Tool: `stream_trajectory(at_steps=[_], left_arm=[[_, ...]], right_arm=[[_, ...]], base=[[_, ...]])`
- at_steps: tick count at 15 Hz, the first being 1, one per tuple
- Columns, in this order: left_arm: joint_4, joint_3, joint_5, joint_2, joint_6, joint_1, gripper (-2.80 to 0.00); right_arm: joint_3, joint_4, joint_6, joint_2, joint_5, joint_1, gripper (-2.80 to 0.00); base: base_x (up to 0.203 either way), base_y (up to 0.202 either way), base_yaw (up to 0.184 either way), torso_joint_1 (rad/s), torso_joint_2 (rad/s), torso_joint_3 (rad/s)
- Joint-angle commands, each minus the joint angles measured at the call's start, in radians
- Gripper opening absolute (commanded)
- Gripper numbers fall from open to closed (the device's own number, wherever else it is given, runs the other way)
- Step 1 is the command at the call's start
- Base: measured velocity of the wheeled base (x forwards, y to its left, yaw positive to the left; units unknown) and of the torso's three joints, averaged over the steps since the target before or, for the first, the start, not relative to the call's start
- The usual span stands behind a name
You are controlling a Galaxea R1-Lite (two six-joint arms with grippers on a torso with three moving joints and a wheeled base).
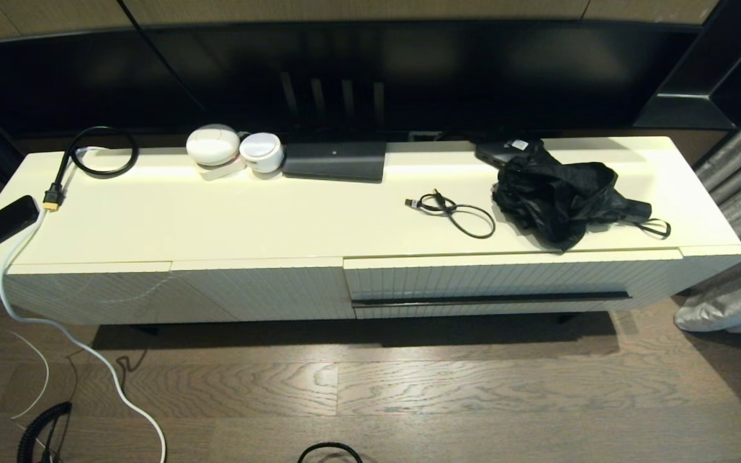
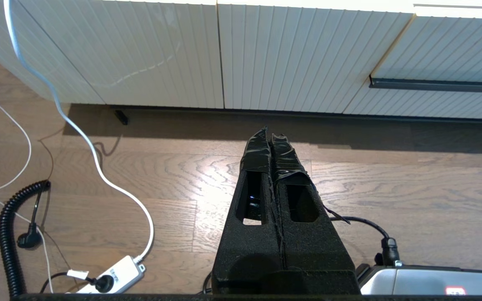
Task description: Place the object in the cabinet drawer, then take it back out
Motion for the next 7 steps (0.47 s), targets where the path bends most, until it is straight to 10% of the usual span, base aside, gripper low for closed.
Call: stream_trajectory(at_steps=[1,7], left_arm=[[0.000,0.000,0.001,0.000,-0.001,0.000,-2.80],[0.000,0.000,0.001,0.000,-0.001,0.001,-2.80]], right_arm=[[0.000,-0.001,0.032,0.001,-0.009,0.000,-2.80],[0.000,-0.001,0.032,0.003,-0.007,0.000,-2.80]], base=[[0.000,0.000,0.000,0.000,0.00,0.000],[0.000,0.000,0.000,0.000,0.00,0.000]])
